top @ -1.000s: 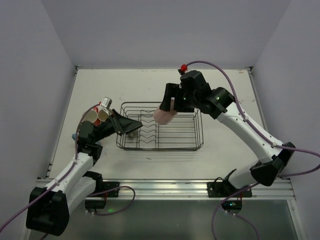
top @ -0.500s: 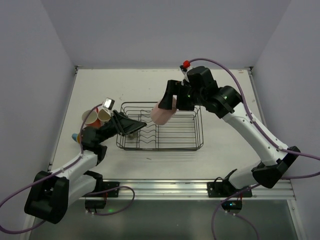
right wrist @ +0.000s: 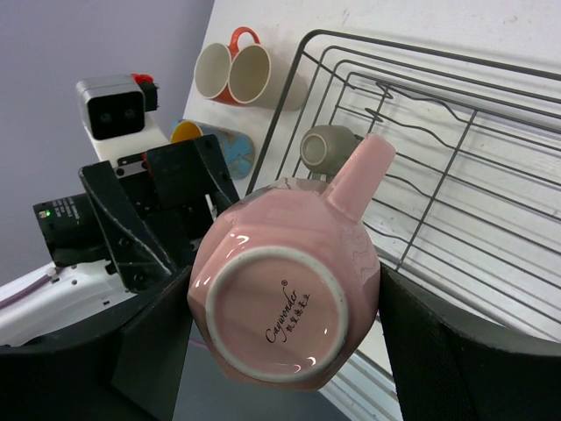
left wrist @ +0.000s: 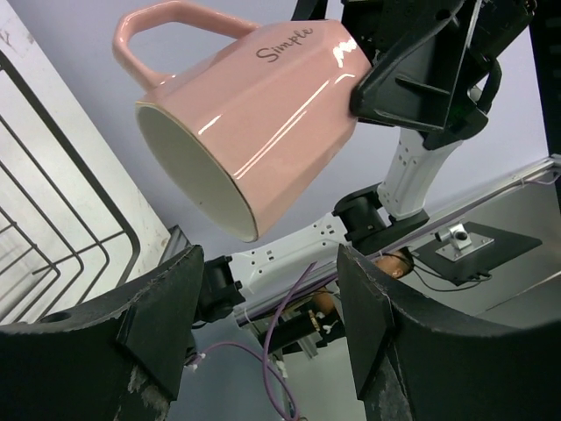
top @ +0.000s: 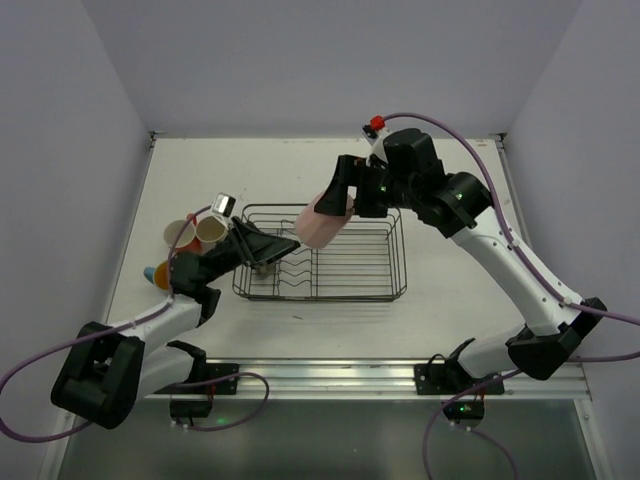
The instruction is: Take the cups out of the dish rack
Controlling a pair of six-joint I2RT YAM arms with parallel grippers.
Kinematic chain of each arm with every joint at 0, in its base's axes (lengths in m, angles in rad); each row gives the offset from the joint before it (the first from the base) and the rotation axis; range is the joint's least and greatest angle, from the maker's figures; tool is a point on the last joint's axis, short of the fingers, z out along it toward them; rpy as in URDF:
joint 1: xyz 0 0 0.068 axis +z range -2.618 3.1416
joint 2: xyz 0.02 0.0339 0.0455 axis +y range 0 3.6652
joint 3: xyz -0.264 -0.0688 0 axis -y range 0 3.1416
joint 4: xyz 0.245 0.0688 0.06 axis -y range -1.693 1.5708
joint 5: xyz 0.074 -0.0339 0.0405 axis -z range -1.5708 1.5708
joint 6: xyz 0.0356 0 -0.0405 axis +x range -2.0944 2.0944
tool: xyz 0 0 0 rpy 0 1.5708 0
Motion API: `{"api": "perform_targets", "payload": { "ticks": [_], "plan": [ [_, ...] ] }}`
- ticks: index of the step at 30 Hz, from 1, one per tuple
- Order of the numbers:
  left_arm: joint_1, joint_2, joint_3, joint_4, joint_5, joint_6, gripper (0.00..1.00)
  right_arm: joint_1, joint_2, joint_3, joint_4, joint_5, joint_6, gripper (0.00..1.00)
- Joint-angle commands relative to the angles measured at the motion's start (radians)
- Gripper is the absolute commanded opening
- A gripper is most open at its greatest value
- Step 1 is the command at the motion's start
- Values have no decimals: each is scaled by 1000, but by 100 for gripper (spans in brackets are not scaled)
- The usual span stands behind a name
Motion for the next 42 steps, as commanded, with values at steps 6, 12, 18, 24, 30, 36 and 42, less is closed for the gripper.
{"api": "perform_targets", "payload": {
  "ticks": [6,12,18,24,30,36,42],
  "plan": [
    [-56,58,85,191,-75,-66,66,-12,-73,-8,175,-109,23,0],
    [-83,86,134,254,-107,-91,66,-15,-82,-54,231,-149,32,0],
    [-88,98,146,317,-129,-117,66,-39,-124,-146,327,-198,53,0],
    [-89,115,138,375,-141,-158,62,-113,-205,-337,561,-339,136,0],
    [-97,120,131,409,-172,-189,61,-125,-246,-478,781,-392,198,0],
    [-122,107,135,429,-216,-224,56,-124,-273,-576,949,-395,227,0],
    [-128,78,128,437,-235,-270,52,-128,-309,-633,1037,-384,221,0]
  ]
}}
